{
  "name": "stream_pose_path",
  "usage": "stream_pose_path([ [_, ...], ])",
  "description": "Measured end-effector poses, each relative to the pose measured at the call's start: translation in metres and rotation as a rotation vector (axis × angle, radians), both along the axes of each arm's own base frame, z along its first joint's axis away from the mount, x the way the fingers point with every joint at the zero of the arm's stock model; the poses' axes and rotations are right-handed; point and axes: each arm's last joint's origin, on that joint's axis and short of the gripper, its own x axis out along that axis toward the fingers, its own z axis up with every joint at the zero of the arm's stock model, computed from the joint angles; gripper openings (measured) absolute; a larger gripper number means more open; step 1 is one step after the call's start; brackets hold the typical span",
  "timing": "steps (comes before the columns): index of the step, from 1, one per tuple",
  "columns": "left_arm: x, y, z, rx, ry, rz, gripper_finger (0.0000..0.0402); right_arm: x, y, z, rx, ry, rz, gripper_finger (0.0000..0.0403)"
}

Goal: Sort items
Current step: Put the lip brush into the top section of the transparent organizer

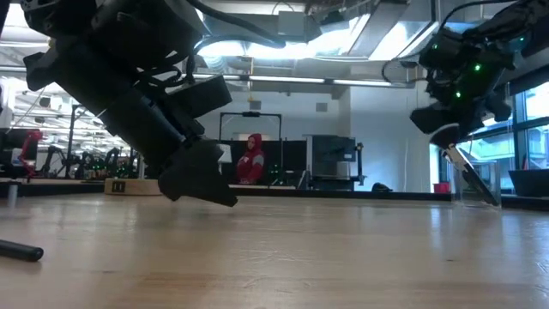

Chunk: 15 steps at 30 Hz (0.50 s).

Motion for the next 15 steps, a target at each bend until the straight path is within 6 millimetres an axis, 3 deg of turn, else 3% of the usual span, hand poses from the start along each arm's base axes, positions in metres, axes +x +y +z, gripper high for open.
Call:
stream_pose_path([
  [7,-0.013,0.004,0.009,0.082,0.152,-0.044,0.0157,0.010,0.016,0.038,-0.001,-0.372,0.403,0.0106],
  [11,-0.025,0.006,0.026,0.029,0.157,0.001,0.0150,0.006,0.032,0.060,-0.038,-0.513,0.558,0.0105],
  [15,-0.030,0.004,0.042,-0.014,0.099,0.016,0.0143,0.005,0.048,0.068,-0.048,-0.593,0.650,0.0098],
])
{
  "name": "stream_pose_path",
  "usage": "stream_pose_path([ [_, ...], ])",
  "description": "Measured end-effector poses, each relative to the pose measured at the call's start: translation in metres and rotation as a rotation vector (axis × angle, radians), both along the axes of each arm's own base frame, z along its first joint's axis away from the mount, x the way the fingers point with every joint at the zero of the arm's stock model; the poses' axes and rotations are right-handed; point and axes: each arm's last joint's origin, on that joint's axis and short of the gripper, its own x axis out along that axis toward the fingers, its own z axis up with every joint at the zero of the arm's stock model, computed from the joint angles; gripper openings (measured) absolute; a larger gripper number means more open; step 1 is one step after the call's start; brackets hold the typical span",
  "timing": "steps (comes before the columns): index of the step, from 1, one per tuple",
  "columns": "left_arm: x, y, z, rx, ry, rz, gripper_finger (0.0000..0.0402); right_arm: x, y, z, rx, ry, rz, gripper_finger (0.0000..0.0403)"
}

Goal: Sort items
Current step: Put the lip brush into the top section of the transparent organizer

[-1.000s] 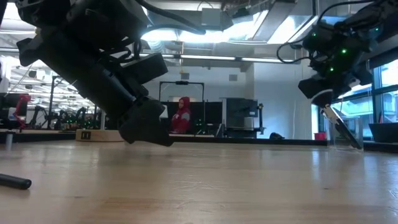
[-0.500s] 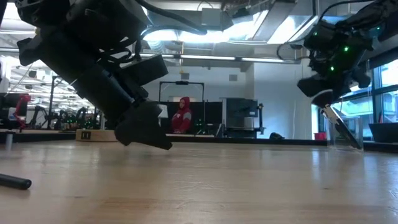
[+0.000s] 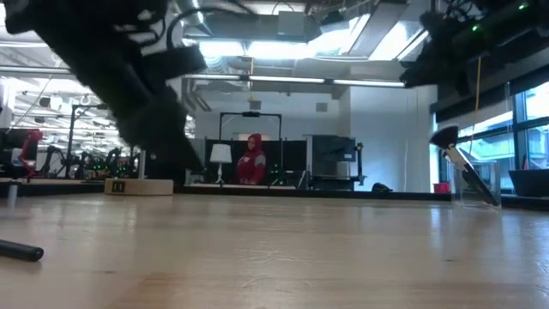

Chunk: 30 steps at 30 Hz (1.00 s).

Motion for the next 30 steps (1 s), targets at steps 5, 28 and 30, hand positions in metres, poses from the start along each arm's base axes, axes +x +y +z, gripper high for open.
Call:
stream_pose_path([
  [5,0.007,-0.001,0.006,0.000,-0.085,0.001,0.0141,0.014,0.017,-0.013,-0.099,-0.086,0.136,0.0085],
  [28,0.029,0.008,-0.018,-0.040,-0.096,-0.017,0.0143,0.039,0.045,-0.043,-0.510,-0.219,0.376,0.0071],
  [30,0.030,0.011,-0.014,-0.116,-0.067,-0.075,0.0143,0.042,0.044,-0.044,-0.472,-0.232,0.371,0.0072],
])
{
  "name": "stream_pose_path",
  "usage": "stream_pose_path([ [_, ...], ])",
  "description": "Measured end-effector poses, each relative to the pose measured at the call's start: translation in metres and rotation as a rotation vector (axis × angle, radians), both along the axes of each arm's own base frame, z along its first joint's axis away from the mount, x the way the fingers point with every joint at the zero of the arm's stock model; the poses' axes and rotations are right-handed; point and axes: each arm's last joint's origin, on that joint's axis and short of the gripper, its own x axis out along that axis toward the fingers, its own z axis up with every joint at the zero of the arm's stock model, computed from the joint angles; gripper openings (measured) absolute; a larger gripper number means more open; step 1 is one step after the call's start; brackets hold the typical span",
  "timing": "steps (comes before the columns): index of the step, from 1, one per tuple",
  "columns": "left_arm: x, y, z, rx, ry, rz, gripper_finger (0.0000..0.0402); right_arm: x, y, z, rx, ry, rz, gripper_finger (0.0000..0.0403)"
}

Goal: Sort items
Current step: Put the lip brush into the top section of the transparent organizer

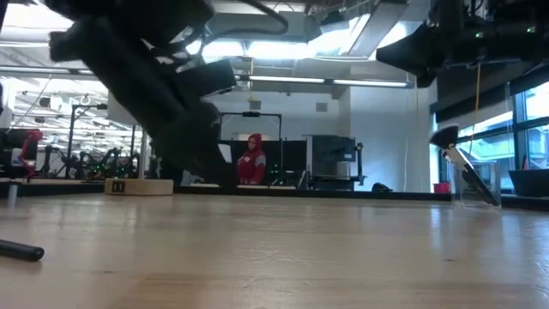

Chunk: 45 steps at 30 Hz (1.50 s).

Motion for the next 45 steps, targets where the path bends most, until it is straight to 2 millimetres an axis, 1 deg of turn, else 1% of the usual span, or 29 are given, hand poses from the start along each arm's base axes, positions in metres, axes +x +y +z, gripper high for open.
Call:
stream_pose_path([
  [2,0.000,0.002,0.007,-0.076,0.041,-0.071,0.0143,0.003,-0.001,-0.004,0.037,0.016,0.003,0.0072],
  [4,0.000,0.003,0.017,-0.167,0.087,-0.135,0.0143,0.007,-0.001,-0.008,0.035,0.048,0.001,0.0072],
  [7,-0.006,0.001,0.031,-0.287,0.190,-0.206,0.0143,0.011,-0.002,-0.011,0.033,0.062,0.001,0.0072],
  [9,-0.012,-0.003,0.039,-0.365,0.250,-0.243,0.0143,0.013,-0.002,-0.010,0.021,0.041,0.001,0.0072],
  [11,-0.020,-0.009,0.042,-0.429,0.300,-0.278,0.0143,0.014,-0.002,-0.006,0.011,0.003,-0.001,0.0072],
  [14,-0.031,-0.022,0.039,-0.467,0.350,-0.297,0.0143,0.014,-0.002,-0.002,-0.009,-0.044,-0.002,0.0072],
  [17,-0.041,-0.038,0.035,-0.485,0.396,-0.326,0.0143,0.013,-0.002,0.000,-0.055,-0.045,-0.006,0.0072],
  [19,-0.049,-0.049,0.033,-0.490,0.436,-0.353,0.0143,0.013,-0.002,0.000,-0.055,-0.045,-0.006,0.0072],
  [22,-0.057,-0.063,0.033,-0.501,0.443,-0.372,0.0143,0.013,-0.002,0.001,-0.051,-0.051,-0.010,0.0072],
  [26,-0.063,-0.075,0.034,-0.528,0.433,-0.352,0.0143,0.012,-0.003,0.004,-0.046,-0.087,-0.023,0.0072],
  [29,-0.069,-0.081,0.034,-0.517,0.442,-0.365,0.0143,0.012,-0.003,0.005,-0.030,-0.109,-0.021,0.0072],
  [33,-0.077,-0.084,0.030,-0.364,0.459,-0.386,0.0143,0.012,-0.003,0.006,-0.027,-0.121,-0.020,0.0072],
  [36,-0.080,-0.087,0.029,-0.297,0.480,-0.476,0.0143,0.014,-0.003,0.004,-0.024,-0.109,-0.020,0.0072],
  [45,-0.075,-0.094,0.029,-0.327,0.428,-0.531,0.0143,0.020,-0.004,-0.003,-0.018,-0.065,-0.020,0.0072],
])
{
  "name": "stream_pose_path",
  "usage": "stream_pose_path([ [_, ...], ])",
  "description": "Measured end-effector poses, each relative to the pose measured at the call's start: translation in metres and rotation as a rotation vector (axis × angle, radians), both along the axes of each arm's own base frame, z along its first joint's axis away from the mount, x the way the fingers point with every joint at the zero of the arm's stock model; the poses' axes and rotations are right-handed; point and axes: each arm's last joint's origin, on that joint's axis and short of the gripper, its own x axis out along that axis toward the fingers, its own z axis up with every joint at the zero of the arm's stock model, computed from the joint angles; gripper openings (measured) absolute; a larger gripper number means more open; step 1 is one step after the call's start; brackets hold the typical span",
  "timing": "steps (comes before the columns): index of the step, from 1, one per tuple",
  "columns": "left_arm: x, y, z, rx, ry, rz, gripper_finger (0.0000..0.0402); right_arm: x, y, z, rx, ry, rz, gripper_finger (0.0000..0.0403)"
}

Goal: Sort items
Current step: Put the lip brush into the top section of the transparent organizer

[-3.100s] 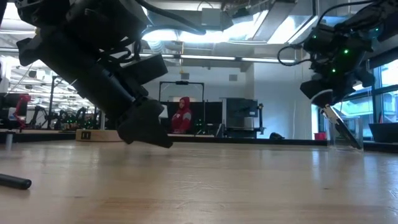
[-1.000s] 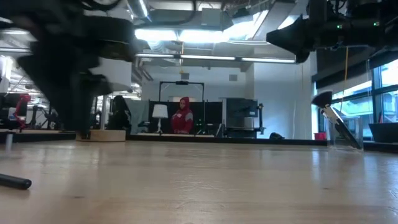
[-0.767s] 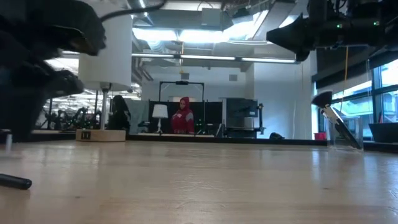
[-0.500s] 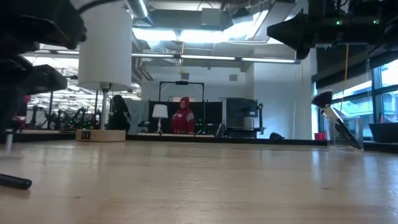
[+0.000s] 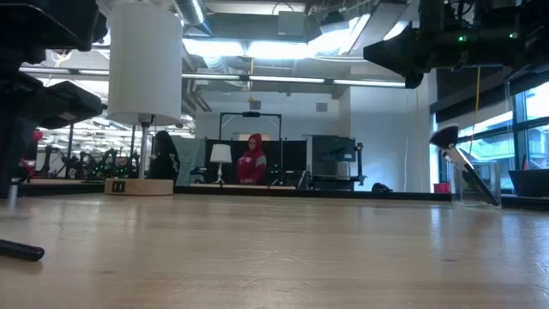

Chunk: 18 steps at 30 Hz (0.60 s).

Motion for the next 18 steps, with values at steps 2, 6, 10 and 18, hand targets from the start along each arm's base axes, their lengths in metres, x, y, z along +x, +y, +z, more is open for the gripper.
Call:
stream_pose_path([
  [2,0.001,-0.004,-0.005,-0.006,0.006,-0.010,0.0143,0.000,0.000,-0.001,0.001,0.004,0.000,0.0072],
  [6,-0.003,-0.012,-0.019,0.020,0.054,-0.044,0.0143,0.000,0.000,-0.001,0.000,0.004,0.000,0.0072],
  [10,-0.007,-0.017,-0.029,0.077,0.072,-0.063,0.0131,0.000,0.000,-0.001,0.000,0.004,0.000,0.0072],
  [18,-0.009,-0.018,-0.031,0.171,0.045,-0.168,0.0045,0.000,0.000,0.000,-0.001,-0.001,0.000,0.0072],
])
